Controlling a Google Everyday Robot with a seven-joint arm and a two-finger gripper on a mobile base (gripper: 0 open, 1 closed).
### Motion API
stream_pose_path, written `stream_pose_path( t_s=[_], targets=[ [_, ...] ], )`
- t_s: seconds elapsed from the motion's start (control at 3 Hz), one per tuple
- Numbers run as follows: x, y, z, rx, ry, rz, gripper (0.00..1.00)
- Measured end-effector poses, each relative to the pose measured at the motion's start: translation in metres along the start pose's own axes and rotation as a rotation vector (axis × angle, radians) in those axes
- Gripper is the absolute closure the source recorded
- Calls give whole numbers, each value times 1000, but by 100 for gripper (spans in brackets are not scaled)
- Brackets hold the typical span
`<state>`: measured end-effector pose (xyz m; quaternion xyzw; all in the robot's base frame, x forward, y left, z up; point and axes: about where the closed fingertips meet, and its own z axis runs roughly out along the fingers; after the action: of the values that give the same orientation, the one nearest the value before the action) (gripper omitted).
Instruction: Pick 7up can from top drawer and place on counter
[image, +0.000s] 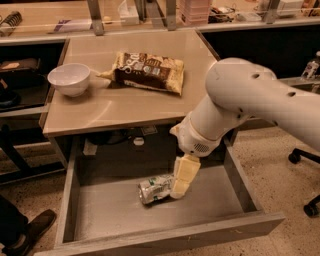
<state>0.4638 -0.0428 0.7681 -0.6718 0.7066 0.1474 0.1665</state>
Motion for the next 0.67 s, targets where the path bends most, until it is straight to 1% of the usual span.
stream_pose_path(
  t_s=[0.33, 0.67],
  targets=[
    [0, 4, 34, -4, -41, 7, 0],
    [3, 5, 58, -13, -70, 15, 0]
  ],
)
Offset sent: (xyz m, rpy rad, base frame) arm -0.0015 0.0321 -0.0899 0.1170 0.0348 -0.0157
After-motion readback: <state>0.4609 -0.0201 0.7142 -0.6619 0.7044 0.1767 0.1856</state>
